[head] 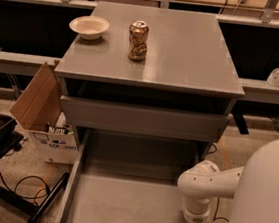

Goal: Open middle drawer

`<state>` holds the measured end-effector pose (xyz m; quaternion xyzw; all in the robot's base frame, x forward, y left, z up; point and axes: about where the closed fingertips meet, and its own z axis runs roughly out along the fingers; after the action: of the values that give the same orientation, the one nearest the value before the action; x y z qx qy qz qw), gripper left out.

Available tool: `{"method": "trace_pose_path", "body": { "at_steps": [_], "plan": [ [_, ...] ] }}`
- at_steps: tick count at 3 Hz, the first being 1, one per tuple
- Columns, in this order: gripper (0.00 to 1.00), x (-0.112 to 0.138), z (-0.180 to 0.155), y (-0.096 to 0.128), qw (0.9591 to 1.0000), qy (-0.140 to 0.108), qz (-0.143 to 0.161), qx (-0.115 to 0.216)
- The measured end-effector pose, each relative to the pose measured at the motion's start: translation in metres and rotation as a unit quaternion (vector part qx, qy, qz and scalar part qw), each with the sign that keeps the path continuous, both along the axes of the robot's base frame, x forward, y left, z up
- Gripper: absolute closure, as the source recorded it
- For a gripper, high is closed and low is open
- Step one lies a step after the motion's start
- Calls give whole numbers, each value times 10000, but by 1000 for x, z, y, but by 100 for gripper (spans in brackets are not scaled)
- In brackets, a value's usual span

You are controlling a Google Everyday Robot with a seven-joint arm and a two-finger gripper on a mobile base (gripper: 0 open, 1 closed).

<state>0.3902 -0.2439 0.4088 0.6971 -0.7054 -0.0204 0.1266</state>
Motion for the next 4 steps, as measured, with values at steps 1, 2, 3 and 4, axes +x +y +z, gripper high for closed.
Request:
{"method": "trace_pose_path", "body": {
  "at_steps": [1,2,3,4],
  "plan": [
    [0,0,0,0,10000,0,0,0],
    [18,0,0,0,10000,0,0,0],
    [42,-1,4,-3,10000,-5,-33,1],
    [65,-2,35,-13,9999,-106,39,-121]
  ]
}}
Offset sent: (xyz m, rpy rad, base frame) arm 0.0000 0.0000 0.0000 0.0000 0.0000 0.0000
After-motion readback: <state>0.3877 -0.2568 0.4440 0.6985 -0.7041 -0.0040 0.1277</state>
